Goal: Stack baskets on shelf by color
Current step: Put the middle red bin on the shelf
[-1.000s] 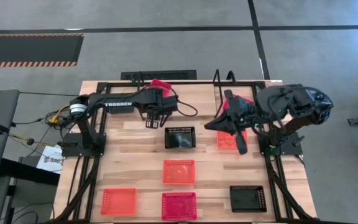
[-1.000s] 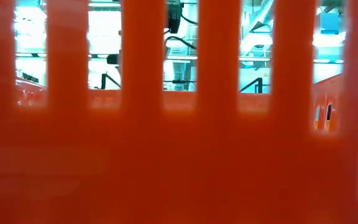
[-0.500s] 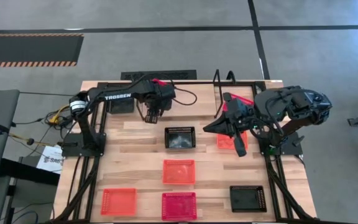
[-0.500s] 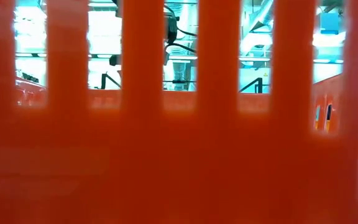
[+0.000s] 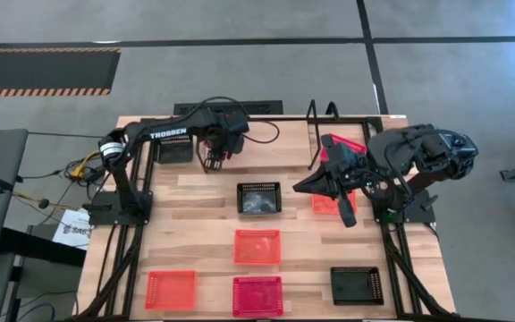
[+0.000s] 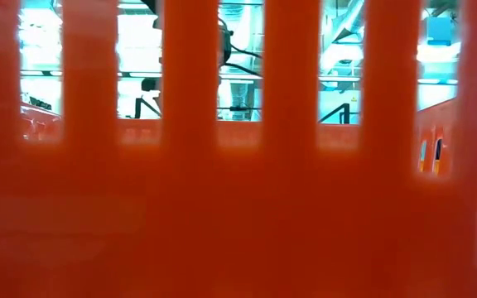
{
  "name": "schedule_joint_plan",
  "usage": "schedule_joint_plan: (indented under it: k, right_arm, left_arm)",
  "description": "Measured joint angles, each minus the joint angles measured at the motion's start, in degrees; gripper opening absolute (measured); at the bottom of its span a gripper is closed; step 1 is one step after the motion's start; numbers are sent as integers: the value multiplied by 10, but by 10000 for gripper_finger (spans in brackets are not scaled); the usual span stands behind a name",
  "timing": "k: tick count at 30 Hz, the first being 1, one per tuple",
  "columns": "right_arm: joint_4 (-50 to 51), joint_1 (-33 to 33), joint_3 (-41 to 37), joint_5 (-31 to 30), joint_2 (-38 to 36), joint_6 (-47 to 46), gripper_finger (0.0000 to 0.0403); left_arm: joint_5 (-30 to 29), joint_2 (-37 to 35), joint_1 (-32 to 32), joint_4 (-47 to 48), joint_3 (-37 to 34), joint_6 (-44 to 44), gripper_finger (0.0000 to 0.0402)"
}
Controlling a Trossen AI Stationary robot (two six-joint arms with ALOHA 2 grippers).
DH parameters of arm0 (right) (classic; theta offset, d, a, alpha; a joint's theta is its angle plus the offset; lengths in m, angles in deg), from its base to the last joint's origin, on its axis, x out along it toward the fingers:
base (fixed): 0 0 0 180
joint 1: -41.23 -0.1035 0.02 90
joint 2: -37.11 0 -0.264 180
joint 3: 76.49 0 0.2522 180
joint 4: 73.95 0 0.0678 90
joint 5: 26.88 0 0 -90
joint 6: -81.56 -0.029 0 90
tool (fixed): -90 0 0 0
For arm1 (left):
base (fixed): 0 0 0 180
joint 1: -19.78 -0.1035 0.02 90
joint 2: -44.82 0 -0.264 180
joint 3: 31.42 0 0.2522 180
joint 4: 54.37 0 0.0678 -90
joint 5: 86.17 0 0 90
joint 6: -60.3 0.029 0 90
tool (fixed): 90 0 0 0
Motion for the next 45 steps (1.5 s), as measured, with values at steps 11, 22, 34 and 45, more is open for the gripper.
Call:
schedule_joint_plan:
  k: [11, 22, 34, 45]
  right_arm:
    - [-5, 0, 0, 0, 0, 0, 1]
    - [-22, 0, 0, -1, 0, -1, 1]
    - [-23, 0, 0, -1, 0, 0, 1]
    - [-22, 0, 0, -1, 0, 1, 2]
  left_arm:
    - [10, 23, -5, 1, 0, 8, 160]
    - [-37, 56, -4, -7, -1, -3, 155]
    - [44, 55, 10, 3, 0, -188, 9]
    - [47, 55, 38, -5, 0, -195, 1]
